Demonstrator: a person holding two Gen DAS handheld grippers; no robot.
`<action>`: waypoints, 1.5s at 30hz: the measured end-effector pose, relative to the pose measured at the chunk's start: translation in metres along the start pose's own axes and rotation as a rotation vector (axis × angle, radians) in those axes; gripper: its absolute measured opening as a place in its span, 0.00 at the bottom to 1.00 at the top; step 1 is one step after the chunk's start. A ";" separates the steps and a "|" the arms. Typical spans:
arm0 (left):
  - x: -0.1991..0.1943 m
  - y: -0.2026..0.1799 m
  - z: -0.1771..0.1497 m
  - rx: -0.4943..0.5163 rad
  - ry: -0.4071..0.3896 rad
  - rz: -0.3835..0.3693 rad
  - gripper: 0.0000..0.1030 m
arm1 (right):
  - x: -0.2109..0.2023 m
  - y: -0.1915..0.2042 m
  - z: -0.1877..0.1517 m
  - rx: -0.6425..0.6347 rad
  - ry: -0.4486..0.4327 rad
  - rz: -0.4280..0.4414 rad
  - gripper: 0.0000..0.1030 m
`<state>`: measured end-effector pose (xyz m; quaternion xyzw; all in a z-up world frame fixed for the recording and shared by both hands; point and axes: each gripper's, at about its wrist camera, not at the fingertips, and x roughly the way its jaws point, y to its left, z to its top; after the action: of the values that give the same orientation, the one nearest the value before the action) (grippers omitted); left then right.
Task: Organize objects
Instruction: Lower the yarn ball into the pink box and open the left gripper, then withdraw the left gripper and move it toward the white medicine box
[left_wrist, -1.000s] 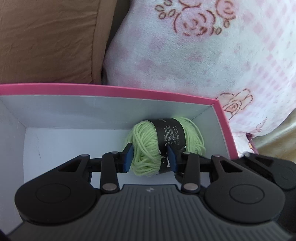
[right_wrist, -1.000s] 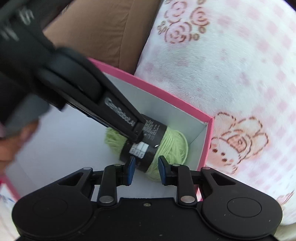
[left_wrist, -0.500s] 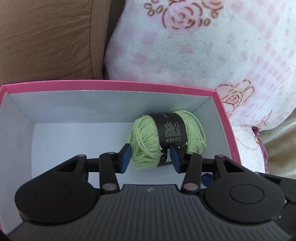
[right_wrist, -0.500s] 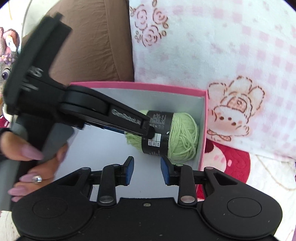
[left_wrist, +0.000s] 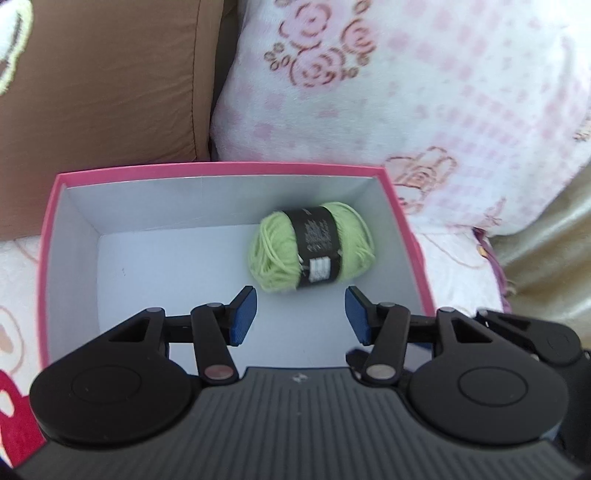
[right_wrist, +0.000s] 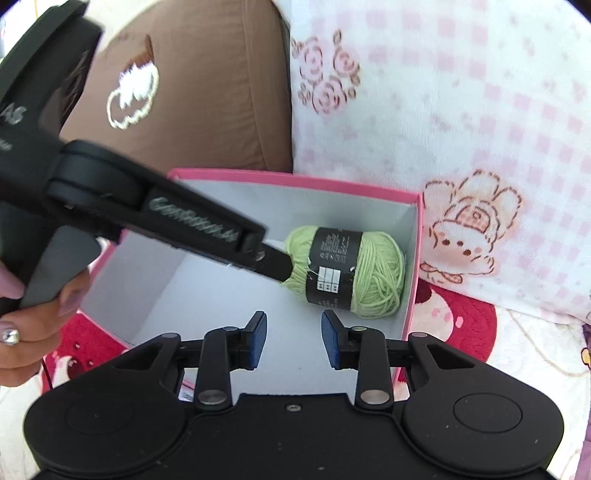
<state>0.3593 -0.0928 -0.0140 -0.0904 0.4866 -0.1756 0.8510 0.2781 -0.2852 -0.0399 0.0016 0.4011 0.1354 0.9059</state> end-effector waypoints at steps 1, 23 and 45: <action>-0.017 0.004 -0.001 0.010 -0.005 -0.001 0.51 | -0.005 0.001 0.000 0.003 -0.008 0.002 0.39; -0.185 0.014 -0.073 0.107 -0.029 0.060 0.59 | -0.128 0.089 -0.017 -0.113 -0.081 0.013 0.60; -0.232 0.028 -0.135 0.134 0.009 -0.028 0.72 | -0.173 0.145 -0.050 -0.154 -0.013 0.091 0.83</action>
<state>0.1412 0.0250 0.0929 -0.0394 0.4762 -0.2200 0.8504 0.0954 -0.1935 0.0677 -0.0490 0.3830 0.2068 0.8990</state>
